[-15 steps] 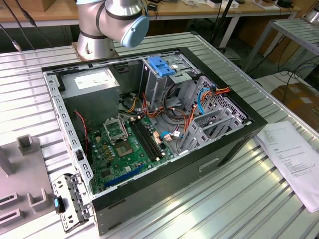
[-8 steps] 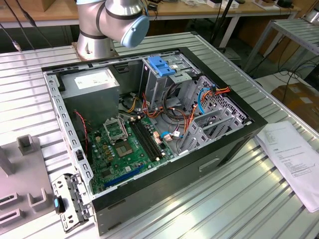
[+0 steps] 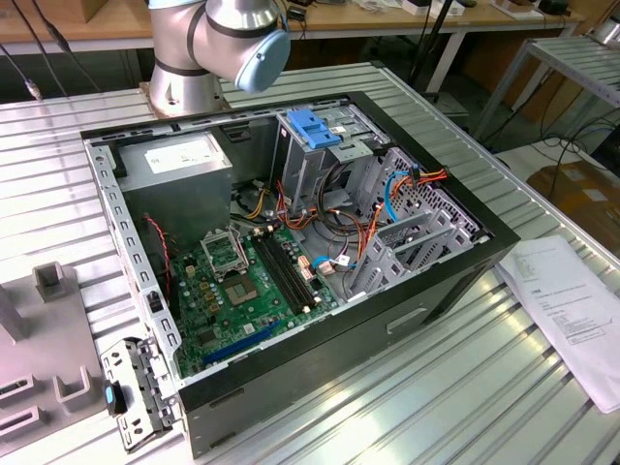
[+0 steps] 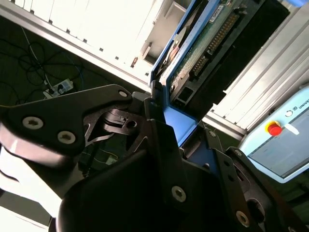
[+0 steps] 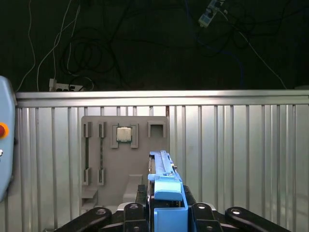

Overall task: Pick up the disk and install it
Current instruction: 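Pick up the disk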

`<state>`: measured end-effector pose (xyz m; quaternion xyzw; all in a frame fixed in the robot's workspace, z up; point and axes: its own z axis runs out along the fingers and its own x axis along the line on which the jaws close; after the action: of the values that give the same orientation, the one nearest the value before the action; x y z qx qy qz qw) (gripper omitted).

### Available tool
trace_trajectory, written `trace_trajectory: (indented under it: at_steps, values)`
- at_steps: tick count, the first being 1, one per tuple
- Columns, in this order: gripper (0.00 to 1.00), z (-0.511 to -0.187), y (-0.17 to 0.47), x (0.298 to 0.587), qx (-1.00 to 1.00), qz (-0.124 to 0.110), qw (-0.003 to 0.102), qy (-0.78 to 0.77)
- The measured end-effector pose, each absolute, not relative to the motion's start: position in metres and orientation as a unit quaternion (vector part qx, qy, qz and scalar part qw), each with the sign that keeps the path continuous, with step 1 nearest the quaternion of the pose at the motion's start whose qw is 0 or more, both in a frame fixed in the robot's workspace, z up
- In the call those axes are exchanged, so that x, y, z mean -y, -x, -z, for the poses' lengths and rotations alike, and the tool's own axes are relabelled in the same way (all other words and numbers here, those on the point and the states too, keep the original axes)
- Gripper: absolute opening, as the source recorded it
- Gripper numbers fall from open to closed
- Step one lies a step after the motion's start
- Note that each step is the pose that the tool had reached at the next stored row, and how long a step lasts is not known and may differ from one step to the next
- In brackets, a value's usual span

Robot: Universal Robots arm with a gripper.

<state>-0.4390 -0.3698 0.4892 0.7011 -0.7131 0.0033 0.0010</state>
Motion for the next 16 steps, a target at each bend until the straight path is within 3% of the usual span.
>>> trace_trajectory:
  at_steps: [16]
  values:
    - [0.37,-0.489,0.418,0.37,0.713,-0.003,0.001,-0.701]
